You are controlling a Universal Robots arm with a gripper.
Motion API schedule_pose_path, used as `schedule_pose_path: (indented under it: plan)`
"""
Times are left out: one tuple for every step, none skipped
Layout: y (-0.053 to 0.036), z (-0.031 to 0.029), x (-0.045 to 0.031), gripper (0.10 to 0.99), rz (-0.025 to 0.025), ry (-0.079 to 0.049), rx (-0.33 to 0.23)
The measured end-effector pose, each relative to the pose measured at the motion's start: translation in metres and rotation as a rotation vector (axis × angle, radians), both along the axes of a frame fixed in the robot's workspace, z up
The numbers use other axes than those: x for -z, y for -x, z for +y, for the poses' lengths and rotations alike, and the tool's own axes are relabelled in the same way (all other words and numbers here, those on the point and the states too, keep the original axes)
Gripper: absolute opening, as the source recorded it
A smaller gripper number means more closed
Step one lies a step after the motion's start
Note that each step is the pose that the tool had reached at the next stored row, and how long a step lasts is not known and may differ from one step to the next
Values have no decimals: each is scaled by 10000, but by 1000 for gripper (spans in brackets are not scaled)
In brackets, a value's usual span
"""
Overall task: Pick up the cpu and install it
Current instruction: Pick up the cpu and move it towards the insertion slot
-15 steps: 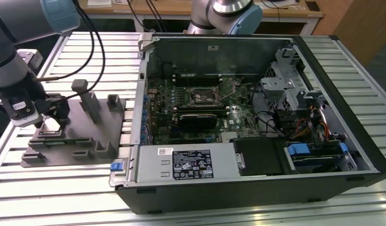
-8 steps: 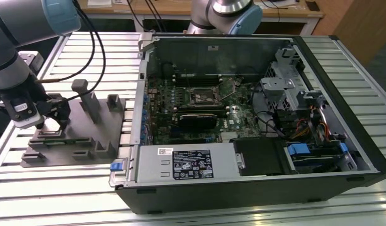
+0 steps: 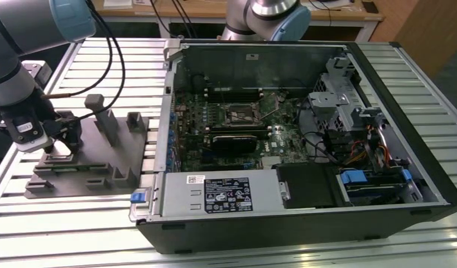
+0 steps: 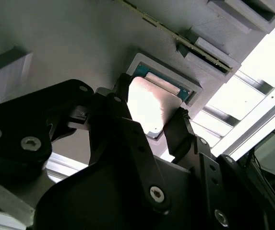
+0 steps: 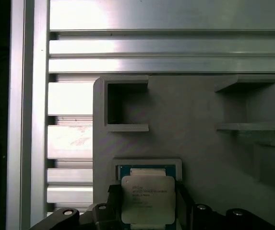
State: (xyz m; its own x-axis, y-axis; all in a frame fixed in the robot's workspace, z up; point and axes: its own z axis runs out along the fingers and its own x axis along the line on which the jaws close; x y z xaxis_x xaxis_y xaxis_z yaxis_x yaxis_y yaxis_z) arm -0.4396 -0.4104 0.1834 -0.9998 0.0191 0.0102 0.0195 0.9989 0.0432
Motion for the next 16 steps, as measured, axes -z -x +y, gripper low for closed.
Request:
schedule_pose_path:
  plan:
    - [0, 0, 1, 541, -1, 0, 0]
    - [0, 0, 1, 541, -1, -1, 0]
    - [0, 0, 1, 541, -1, 0, 0]
    - [0, 0, 1, 541, -1, -1, 0]
    - [0, 0, 2, 541, -2, -1, 0]
    - [0, 0, 1, 541, -1, -1, 0]
    - [0, 0, -3, 541, -4, -2, 0]
    - [-1, 0, -29, 541, -4, -2, 0]
    - [0, 0, -50, 541, -1, 0, 0]
    - [0, 0, -71, 541, -3, -1, 0]
    - [0, 0, -93, 541, -2, -1, 0]
    - [0, 0, -115, 541, -2, -1, 0]
    - [0, 0, -137, 541, -2, -1, 0]
    - [0, 0, -161, 541, -1, -1, 0]
    - [0, 0, -184, 541, -2, -1, 0]
    - [0, 0, -207, 541, -2, -1, 0]
